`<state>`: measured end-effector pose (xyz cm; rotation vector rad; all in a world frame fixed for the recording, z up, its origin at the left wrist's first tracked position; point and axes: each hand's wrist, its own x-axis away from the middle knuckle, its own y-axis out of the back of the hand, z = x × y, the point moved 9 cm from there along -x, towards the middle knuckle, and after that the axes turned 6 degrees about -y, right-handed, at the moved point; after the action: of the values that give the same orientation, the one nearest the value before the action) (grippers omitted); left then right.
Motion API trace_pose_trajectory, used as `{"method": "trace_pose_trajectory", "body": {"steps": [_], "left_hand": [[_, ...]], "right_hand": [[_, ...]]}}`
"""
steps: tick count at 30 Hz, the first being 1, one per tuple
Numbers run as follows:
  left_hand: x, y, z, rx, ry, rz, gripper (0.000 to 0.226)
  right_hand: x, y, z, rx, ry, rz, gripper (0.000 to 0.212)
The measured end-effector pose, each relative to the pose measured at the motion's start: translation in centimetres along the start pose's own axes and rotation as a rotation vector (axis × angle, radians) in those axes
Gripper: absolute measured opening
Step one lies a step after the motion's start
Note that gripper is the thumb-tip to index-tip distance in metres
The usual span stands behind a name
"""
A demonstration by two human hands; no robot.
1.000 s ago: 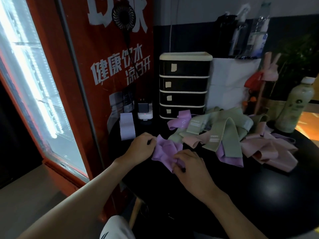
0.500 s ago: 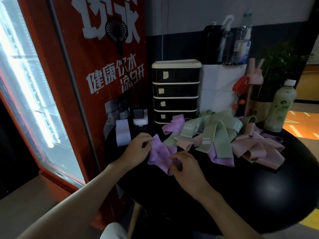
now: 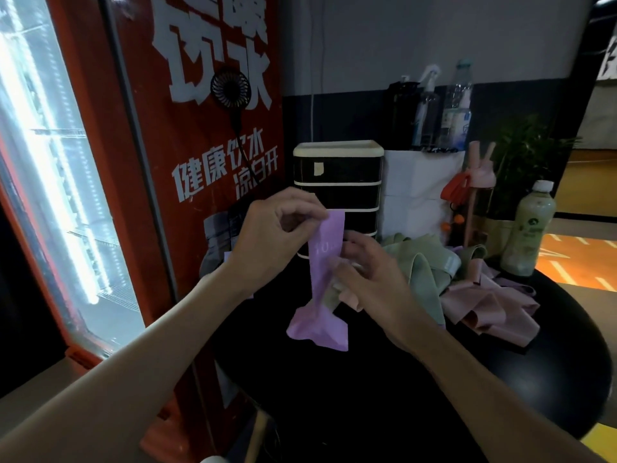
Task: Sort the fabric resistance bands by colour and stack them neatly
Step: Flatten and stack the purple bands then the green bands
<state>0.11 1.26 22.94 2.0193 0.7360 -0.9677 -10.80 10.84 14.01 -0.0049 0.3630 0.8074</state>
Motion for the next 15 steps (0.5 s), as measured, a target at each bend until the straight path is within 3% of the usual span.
{"method": "trace_pose_trajectory", "body": {"steps": [3, 9, 15], "left_hand": [[-1.4, 0.6, -1.6, 0.026, -0.023, -0.038, 0.022], [-2.5, 0.1, -1.3, 0.285, 0.237, -0.073, 0.043], [-3.4, 0.4, -1.1, 0.423, 0.272, -0.228, 0.026]], "right_hand": [[-0.1, 0.6, 2.3, -0.007, 0.043, -0.038, 0.008], [-0.3, 2.6, 4.9, -0.066, 0.068, -0.112, 0.012], [0.3, 2.0, 3.2, -0.210, -0.060, 0.068, 0.018]]}}
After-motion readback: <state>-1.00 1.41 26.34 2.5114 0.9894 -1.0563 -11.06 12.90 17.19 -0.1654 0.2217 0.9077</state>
